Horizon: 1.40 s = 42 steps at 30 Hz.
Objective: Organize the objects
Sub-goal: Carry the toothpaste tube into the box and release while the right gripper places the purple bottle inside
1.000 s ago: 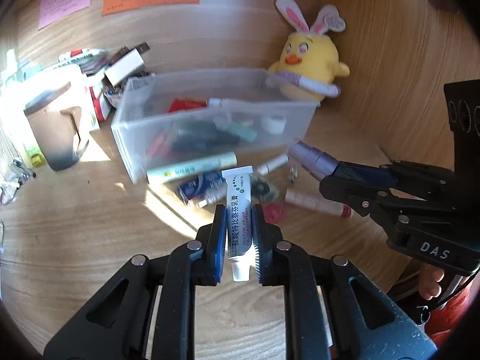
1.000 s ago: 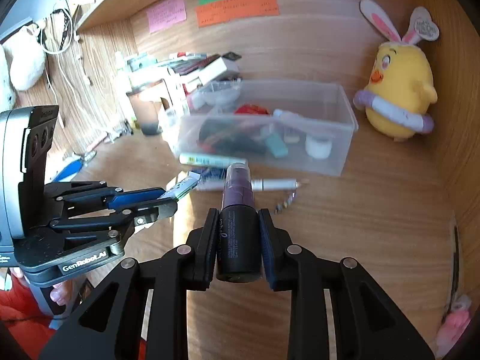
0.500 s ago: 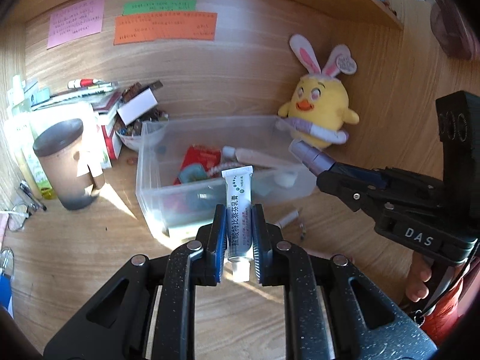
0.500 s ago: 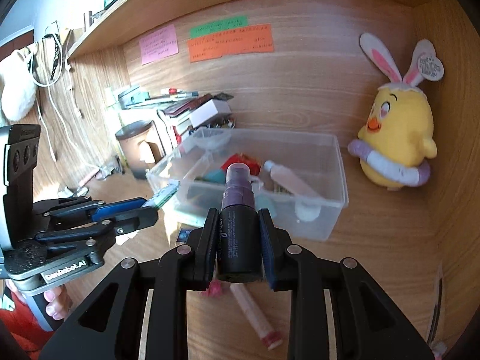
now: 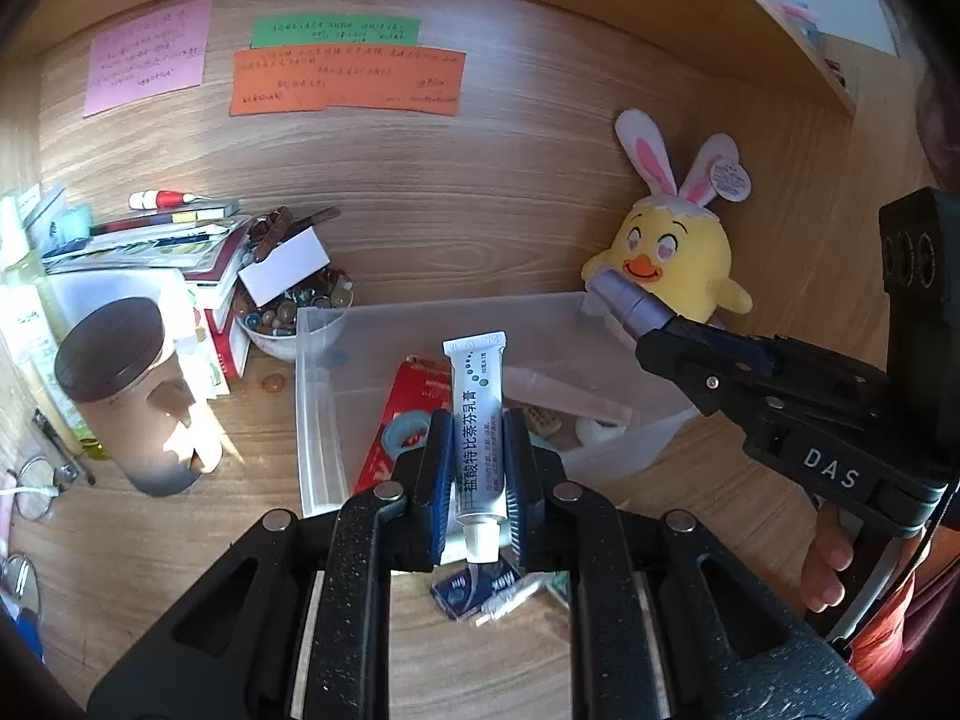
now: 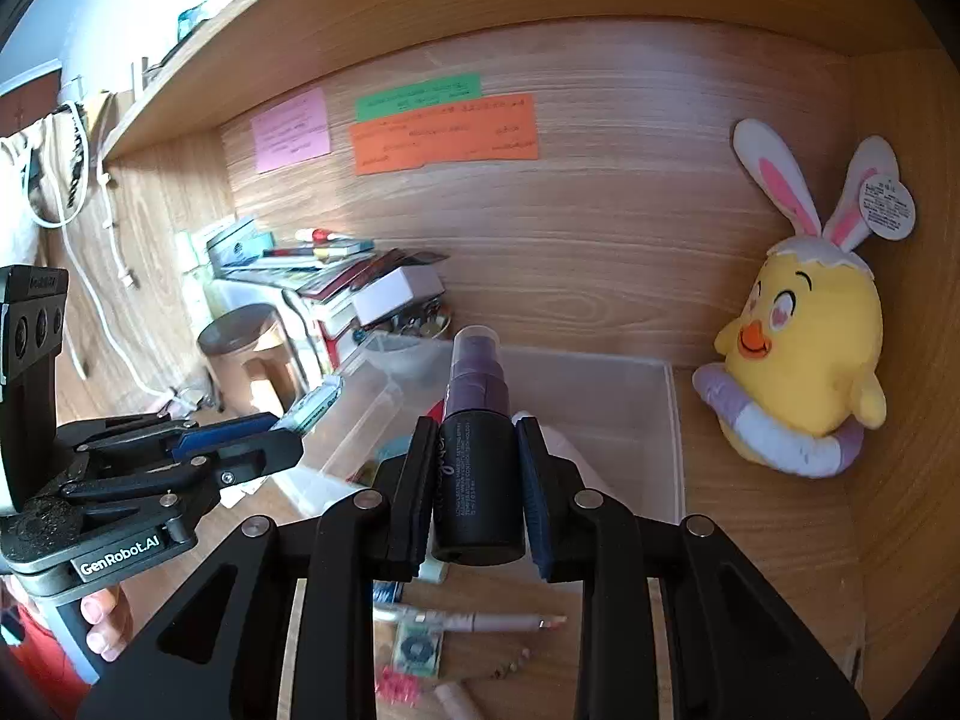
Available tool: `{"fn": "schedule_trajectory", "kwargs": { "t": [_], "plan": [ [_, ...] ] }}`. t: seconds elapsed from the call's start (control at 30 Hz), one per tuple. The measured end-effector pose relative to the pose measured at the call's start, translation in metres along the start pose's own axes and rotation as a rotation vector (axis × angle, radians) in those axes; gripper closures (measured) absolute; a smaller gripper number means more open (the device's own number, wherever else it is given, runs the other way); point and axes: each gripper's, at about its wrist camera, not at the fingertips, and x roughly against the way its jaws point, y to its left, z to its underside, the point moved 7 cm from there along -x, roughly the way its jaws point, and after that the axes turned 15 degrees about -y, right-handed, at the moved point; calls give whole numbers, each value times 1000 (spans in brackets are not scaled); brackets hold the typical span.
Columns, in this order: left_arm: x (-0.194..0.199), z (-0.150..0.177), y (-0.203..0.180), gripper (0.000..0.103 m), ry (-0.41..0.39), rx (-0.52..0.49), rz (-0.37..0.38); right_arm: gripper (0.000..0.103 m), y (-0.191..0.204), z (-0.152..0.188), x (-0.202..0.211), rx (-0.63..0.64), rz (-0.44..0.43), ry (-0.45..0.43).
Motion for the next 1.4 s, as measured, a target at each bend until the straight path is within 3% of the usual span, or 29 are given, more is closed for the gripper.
{"fn": "schedule_trajectory", "kwargs": {
  "t": [0.23, 0.6, 0.83, 1.13, 1.4],
  "plan": [
    [-26, -1, 7, 87, 34, -1, -19, 79, -8, 1, -26, 2, 25, 37],
    [-67, 29, 20, 87, 152, 40, -19, 80, -18, 39, -69, 13, 47, 175],
    [-70, 36, 20, 87, 172, 37, -8, 80, -18, 58, -86, 41, 70, 235],
    [-68, 34, 18, 87, 174, 28, -5, 79, -19, 58, -89, 52, 89, 231],
    [-51, 22, 17, 70, 136, 34, 6, 66, -19, 53, -83, 58, 96, 220]
  ]
}}
